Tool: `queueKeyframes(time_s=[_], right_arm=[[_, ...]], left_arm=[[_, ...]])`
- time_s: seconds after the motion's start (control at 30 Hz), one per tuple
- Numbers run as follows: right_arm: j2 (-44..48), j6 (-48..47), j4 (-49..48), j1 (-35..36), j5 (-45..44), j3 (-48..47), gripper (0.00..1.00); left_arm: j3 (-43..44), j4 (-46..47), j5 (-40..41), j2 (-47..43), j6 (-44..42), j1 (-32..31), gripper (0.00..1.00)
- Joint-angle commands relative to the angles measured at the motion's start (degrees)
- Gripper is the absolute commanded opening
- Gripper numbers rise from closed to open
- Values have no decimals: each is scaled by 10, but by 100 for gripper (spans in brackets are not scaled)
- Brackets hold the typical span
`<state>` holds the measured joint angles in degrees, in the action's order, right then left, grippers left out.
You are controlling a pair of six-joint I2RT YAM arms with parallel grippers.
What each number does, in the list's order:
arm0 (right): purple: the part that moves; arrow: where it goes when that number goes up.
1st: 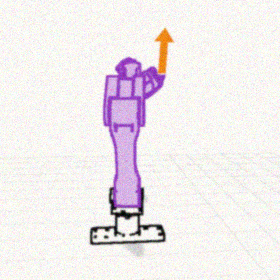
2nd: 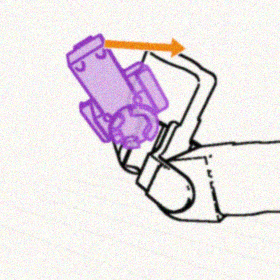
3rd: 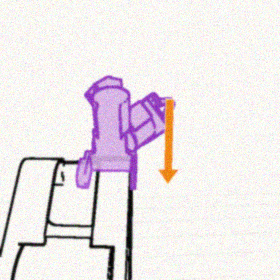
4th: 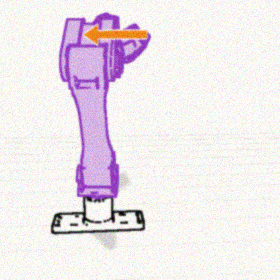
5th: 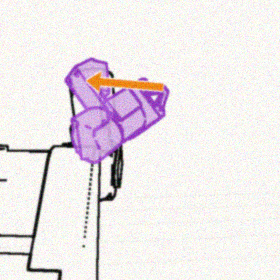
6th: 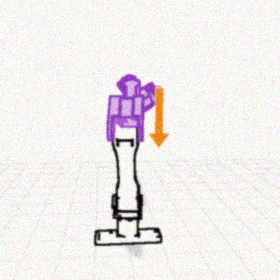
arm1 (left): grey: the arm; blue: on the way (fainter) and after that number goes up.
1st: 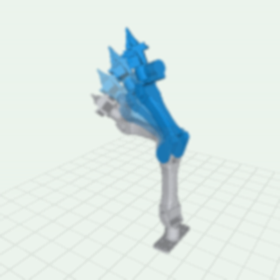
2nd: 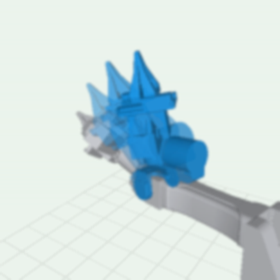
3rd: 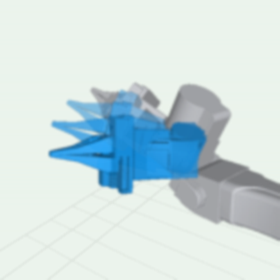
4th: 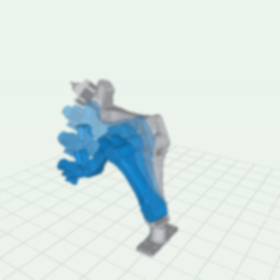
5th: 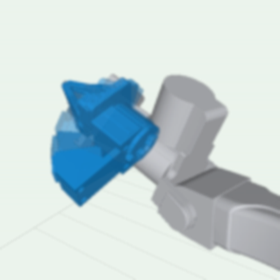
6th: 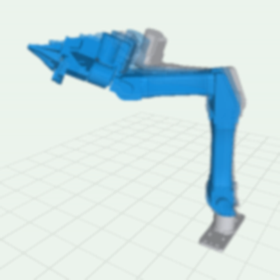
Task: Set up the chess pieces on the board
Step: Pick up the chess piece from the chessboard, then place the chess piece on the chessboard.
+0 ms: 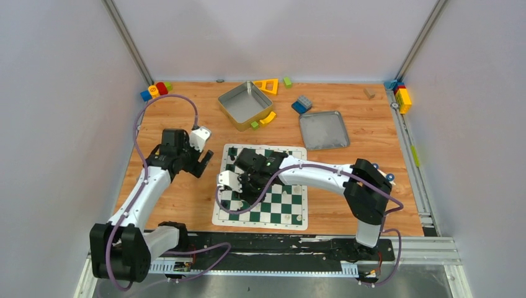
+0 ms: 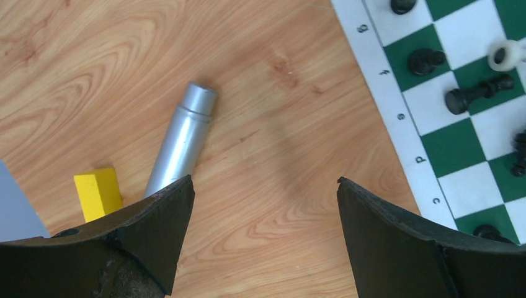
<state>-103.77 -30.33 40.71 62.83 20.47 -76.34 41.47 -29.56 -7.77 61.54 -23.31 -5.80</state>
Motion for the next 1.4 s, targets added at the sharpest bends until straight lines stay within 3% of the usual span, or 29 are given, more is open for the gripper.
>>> queueKeyframes(time_s=[0.0, 0.23, 0.43, 1.37], right_arm=[[-47, -15, 25, 26, -1, -91, 0], [-152, -22, 63, 65, -29, -221, 0], [-212, -26, 96, 83, -33, -295, 0], [-282, -40, 123, 107, -56, -362, 1]], left_arm=[[40, 23, 7, 23, 31, 37, 93], [58, 23, -2, 48, 45, 107, 93], [51, 28, -11, 40, 48, 124, 93], [45, 28, -20, 32, 45, 129, 93]])
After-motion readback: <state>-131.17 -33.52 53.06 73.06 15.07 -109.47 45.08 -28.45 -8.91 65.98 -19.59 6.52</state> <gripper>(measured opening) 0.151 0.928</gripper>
